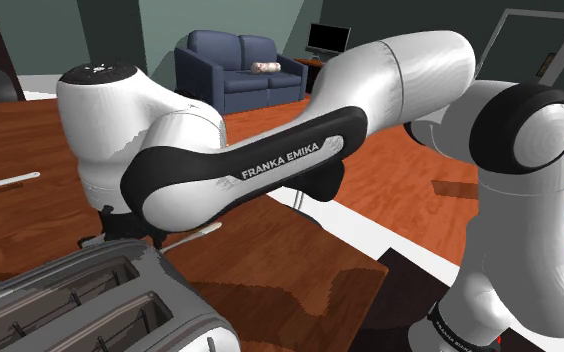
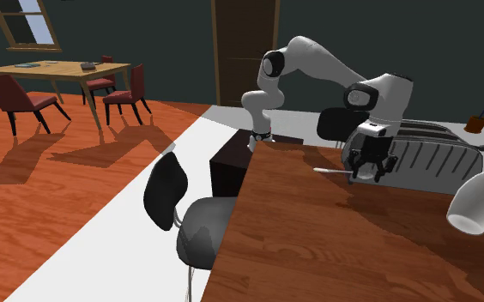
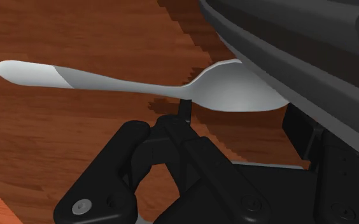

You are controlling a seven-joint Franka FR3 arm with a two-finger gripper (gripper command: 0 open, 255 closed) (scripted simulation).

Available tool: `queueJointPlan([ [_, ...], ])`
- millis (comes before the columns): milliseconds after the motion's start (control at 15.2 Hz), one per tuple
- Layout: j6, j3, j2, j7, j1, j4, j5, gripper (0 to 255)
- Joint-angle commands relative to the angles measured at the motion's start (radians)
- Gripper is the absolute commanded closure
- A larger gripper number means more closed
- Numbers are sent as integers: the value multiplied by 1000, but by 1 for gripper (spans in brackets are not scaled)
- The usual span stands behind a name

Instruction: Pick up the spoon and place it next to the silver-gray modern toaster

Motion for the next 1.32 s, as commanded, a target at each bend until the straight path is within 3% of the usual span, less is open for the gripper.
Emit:
queueJointPlan([
  [0,23,-3,11,7,1,-13,-6,255],
  [660,127,-19,58,36,6,-74,-35,255],
  [1122,127,-21,58,35,8,-74,-33,255],
  [1188,123,-21,57,28,3,-70,-31,0],
  [1254,129,-21,52,27,0,-80,-30,0],
])
